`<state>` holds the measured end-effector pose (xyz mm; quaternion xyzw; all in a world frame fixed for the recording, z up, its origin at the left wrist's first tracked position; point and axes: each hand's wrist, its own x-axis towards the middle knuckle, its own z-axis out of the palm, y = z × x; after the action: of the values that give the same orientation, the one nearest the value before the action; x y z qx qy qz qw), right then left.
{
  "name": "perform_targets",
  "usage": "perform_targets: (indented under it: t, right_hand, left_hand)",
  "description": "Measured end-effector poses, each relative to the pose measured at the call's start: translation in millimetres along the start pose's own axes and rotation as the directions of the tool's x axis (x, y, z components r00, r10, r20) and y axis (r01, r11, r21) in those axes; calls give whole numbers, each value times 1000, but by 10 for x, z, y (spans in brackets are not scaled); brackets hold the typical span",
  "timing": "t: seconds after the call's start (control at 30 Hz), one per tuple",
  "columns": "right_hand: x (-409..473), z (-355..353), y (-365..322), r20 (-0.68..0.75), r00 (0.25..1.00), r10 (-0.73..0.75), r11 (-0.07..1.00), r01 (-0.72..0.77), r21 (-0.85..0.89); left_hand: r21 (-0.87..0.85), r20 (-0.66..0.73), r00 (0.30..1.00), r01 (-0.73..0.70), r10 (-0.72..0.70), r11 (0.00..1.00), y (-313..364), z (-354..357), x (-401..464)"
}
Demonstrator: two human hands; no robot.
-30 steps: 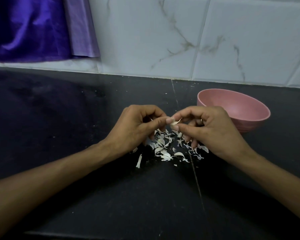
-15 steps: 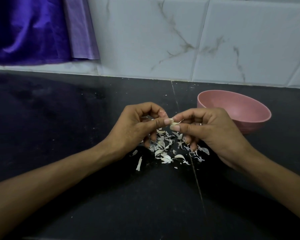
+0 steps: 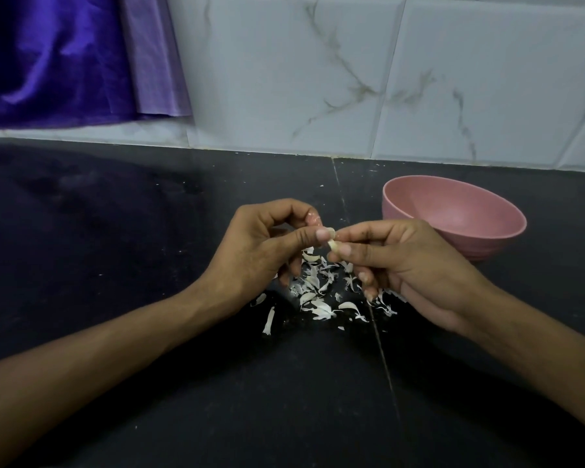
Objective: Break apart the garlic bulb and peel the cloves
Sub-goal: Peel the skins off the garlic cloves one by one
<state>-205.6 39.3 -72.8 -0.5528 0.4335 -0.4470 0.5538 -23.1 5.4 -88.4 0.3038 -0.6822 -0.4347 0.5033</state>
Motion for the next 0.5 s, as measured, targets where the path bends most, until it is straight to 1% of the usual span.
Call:
perform_targets:
  t: [0.17, 0.3, 0.4, 0.5]
  right_hand:
    - [-5, 39, -11, 60, 993, 99, 984, -107, 144]
    - [2, 73, -3, 81, 987, 139, 968, -153, 201]
    - [17, 73, 22, 79, 985, 151, 962, -165, 216]
    - [19, 43, 22, 71, 988, 133, 964, -146, 223]
  left_hand:
    - [66, -14, 996, -82, 83, 994, -4, 21, -46]
    - [150, -20, 991, -126, 130, 981, 43, 47, -65]
    - [207, 0, 990, -139, 142, 968, 50, 58, -84]
    - [247, 31, 989, -147, 144, 958, 36, 62, -102]
